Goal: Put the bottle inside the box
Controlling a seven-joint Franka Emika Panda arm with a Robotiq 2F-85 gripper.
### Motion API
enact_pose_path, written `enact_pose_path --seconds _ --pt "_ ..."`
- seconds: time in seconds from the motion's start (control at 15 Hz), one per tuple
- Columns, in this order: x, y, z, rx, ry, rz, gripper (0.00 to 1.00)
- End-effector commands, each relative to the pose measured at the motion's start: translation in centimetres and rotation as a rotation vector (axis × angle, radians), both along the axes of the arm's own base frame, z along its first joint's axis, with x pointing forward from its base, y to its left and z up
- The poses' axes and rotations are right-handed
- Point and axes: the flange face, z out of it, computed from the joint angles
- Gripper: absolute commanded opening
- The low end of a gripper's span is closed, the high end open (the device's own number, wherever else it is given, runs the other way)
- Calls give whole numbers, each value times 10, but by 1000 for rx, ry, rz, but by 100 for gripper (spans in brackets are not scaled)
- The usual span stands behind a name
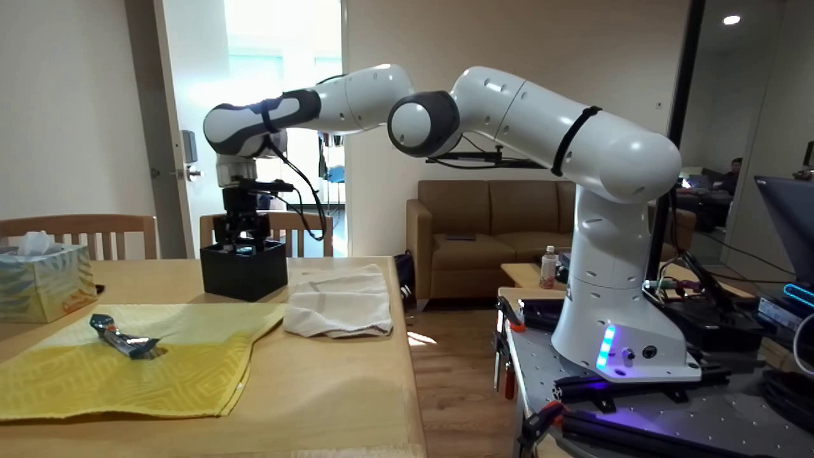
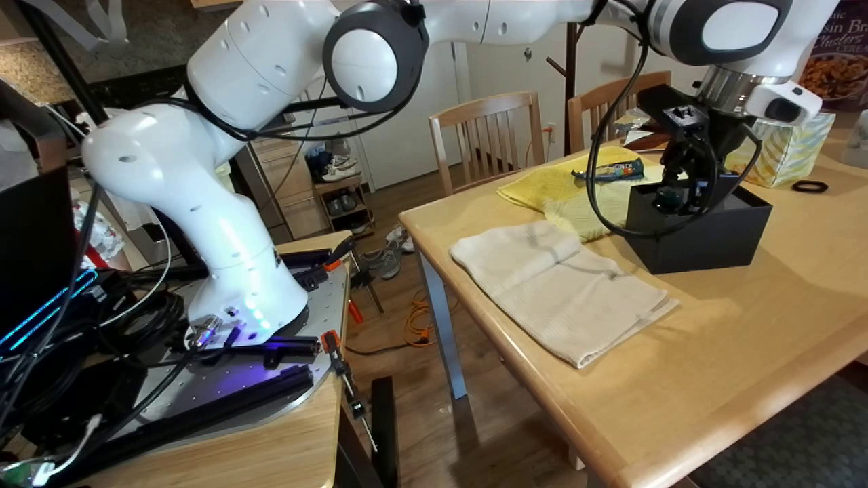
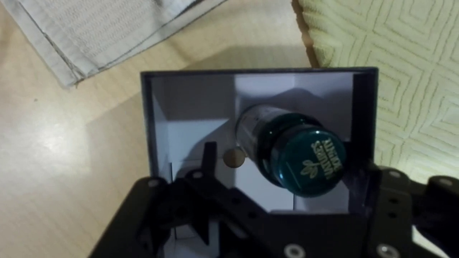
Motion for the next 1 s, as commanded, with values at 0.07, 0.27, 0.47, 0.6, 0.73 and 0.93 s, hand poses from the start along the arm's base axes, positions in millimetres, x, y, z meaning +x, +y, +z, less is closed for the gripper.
enact_pose_path --seconds 0.07,0.27,0.47,0.6,0.73,0.93 --pt "-1 9 12 45 -1 34 100" --pt "0 21 30 57 -21 68 100" --pt "0 39 60 52 -34 109 100" --pt "-3 54 85 43 -28 124 100" --pt "-10 70 109 36 -8 152 100" --pt "-22 92 136 36 43 198 100"
